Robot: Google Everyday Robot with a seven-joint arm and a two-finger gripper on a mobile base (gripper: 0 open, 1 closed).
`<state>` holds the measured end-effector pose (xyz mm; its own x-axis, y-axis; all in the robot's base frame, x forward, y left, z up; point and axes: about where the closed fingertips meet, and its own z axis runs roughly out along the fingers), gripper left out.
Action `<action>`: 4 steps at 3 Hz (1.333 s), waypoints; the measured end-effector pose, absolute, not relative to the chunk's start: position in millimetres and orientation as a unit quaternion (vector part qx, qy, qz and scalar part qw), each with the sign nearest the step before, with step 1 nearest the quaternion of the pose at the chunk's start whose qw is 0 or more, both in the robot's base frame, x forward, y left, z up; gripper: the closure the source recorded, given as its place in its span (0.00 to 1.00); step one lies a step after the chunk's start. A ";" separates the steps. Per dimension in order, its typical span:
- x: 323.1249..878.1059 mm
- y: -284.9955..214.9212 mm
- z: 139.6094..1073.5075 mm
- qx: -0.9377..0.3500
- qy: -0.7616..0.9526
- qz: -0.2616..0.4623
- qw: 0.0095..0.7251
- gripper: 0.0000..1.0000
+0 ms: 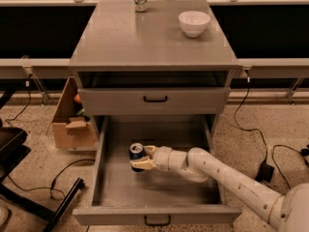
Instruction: Place pepsi can into middle drawer
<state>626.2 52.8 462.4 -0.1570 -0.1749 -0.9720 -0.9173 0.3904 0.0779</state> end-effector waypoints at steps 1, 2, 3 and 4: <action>622.2 73.0 443.6 -0.412 0.660 0.388 0.495 1.00; 620.4 85.1 431.9 -0.406 0.649 0.401 0.503 0.97; 620.4 85.1 431.9 -0.406 0.649 0.401 0.503 0.75; 620.4 85.1 431.9 -0.406 0.649 0.401 0.503 0.52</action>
Offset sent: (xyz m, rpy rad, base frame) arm -0.0055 0.0395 -0.0414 0.0988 -0.0021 0.0383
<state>620.4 85.1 431.9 -0.1636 -0.1237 -0.9787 -0.9303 0.3495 0.1113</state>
